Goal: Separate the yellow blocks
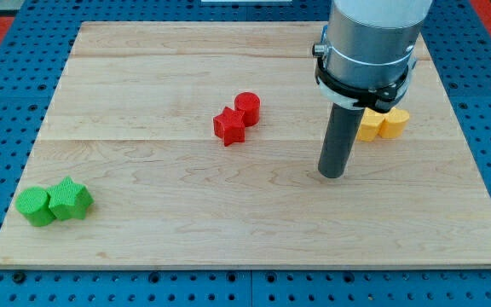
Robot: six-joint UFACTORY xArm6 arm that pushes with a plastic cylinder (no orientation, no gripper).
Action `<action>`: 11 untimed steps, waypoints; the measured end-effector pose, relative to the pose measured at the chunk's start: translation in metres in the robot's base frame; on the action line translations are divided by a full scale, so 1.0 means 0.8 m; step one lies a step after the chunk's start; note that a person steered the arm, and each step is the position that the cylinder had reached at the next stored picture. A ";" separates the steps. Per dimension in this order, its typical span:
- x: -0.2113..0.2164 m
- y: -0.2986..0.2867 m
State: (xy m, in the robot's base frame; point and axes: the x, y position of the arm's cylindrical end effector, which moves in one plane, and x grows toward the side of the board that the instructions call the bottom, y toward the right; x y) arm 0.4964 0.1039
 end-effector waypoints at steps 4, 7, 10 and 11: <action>-0.022 0.013; -0.151 -0.009; -0.117 0.116; -0.074 0.104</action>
